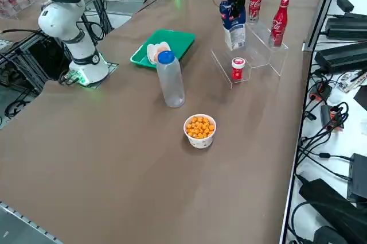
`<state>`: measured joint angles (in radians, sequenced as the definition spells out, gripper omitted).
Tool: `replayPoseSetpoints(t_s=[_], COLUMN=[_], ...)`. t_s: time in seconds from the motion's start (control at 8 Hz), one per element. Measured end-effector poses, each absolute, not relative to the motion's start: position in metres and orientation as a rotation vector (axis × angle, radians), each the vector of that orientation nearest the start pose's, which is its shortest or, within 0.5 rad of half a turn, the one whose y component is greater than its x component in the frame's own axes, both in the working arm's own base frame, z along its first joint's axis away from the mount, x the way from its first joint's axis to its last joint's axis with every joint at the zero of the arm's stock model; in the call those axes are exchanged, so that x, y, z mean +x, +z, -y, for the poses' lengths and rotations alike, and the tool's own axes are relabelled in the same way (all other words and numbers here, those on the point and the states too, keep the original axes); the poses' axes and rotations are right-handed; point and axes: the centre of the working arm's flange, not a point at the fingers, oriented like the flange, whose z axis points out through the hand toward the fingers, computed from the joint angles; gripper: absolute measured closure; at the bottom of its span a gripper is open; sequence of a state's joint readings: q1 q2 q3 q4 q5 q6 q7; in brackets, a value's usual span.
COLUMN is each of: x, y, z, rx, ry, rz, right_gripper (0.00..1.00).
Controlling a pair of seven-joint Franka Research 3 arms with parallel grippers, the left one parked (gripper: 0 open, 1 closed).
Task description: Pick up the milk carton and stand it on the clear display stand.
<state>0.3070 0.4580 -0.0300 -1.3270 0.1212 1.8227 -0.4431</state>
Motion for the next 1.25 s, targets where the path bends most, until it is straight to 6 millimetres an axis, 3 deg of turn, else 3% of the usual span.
replayPoseSetpoints(t_s=[0.5,1.25], x=[0.673,0.681], y=[0.453,0.435], z=[-0.240,-0.244], rx=[-2.868,-2.877], ry=[-0.139,-0.177], rz=[1.011,1.001], right_gripper=[0.53,0.53])
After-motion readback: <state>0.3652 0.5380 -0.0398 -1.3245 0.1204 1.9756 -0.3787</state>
